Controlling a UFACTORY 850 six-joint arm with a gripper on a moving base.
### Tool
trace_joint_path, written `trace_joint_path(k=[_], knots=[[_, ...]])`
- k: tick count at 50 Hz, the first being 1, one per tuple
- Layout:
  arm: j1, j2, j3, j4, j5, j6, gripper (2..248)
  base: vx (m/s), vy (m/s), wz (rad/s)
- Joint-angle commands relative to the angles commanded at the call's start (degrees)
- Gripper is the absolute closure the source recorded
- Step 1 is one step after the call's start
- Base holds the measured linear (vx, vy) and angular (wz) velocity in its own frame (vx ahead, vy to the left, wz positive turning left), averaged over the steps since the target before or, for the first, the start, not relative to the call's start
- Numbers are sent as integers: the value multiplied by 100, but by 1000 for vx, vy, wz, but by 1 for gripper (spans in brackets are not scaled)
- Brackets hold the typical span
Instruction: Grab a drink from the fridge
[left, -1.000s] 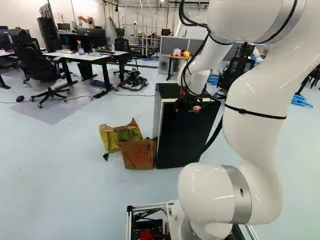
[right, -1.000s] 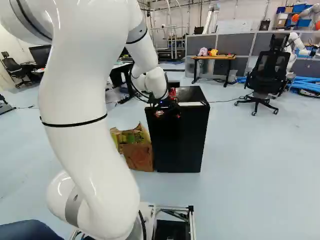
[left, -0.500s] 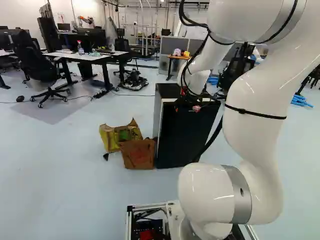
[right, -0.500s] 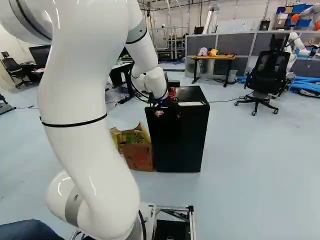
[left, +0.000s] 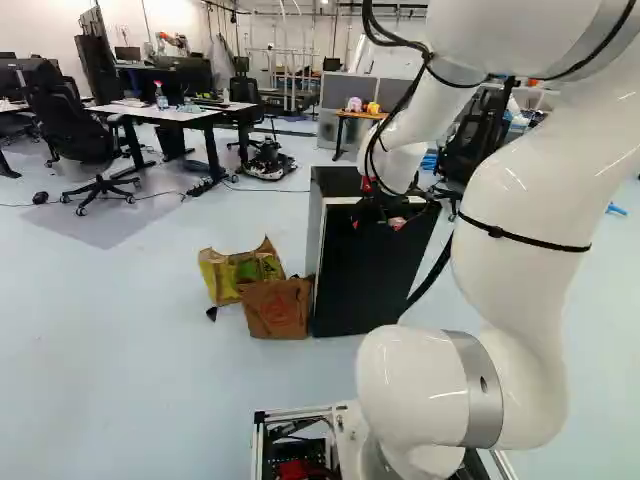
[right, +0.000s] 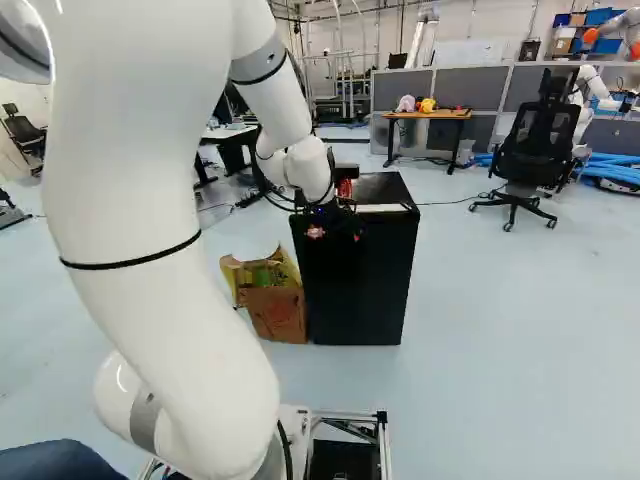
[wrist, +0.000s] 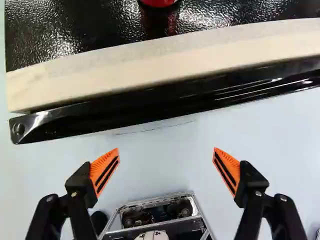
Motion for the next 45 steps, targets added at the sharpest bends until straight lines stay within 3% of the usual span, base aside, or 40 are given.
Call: trace_joint_path(k=[27,45], knots=[[-64,668,748,0,1438,0,3,0,0,0],[-61,765,850,0,2518,0,3,0,0,0]])
